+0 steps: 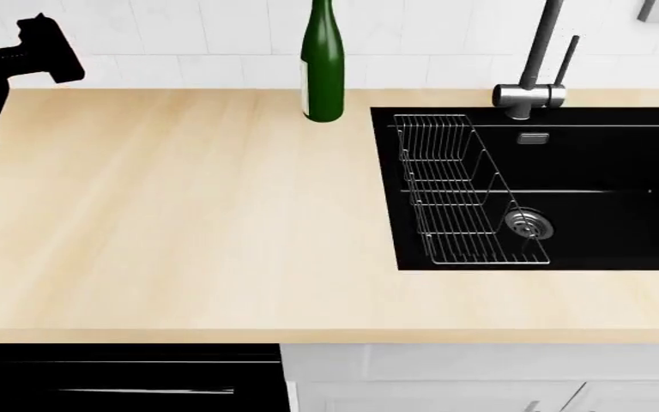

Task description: Pick the cans from the counter and place them in their designated side in the cabinet.

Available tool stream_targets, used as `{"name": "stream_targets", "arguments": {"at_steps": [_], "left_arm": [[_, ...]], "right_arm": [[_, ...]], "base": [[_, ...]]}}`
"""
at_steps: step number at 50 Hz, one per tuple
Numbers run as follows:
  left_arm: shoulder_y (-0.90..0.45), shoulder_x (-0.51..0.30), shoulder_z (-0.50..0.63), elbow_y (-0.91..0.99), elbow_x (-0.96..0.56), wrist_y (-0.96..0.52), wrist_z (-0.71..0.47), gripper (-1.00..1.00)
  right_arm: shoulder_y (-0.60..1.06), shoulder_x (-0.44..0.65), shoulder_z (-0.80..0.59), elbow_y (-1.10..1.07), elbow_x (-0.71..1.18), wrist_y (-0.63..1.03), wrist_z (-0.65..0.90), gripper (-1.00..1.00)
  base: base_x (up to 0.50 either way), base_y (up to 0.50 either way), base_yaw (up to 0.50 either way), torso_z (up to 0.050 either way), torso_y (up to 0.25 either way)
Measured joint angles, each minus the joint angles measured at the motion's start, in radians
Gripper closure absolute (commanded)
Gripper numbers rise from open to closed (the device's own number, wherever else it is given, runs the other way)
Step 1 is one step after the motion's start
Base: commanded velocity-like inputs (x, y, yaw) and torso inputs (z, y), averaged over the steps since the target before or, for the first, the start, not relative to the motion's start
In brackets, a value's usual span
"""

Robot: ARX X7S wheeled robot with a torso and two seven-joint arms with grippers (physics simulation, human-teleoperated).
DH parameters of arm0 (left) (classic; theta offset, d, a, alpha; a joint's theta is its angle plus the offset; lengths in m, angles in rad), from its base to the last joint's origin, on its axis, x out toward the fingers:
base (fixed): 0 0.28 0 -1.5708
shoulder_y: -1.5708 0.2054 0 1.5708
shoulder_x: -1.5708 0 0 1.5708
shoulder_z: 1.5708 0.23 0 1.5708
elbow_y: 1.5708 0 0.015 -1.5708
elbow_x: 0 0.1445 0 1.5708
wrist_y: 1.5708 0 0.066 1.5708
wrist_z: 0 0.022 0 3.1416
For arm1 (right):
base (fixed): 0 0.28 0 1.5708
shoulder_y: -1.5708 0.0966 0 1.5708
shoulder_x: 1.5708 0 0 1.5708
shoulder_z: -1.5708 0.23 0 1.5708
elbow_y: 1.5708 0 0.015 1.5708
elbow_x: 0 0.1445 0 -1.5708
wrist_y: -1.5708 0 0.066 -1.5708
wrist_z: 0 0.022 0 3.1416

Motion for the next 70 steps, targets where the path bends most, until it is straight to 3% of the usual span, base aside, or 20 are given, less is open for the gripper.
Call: {"name": "stream_targets", "arguments": {"at_steps": [12, 24, 70], "left_arm": [[0.004, -0.006, -0.008, 0.007, -0.003, -0.004, -0.007, -1.0], [0.007, -0.007, -0.012, 0.011, -0.008, -0.005, -0.011, -1.0], [0.013, -0.01, -0.025, -0.028, -0.007, 0.027, -0.012, -1.0]], "right_arm": [[0.003, -0.002, 0.022, -0.005, -0.002, 0.012, 0.017, 1.0], [0.004, -0.002, 0.027, -0.007, -0.005, 0.015, 0.023, 1.0], [0.004, 0.0, 0.028, -0.008, -0.007, 0.017, 0.026, 1.0]], "base": [[0.0, -0.05, 0.0, 0.0, 0.0], [-0.01, -0.45, 0.0, 0.0, 0.0], [0.11, 0.0, 0.0, 0.0, 0.0]]}}
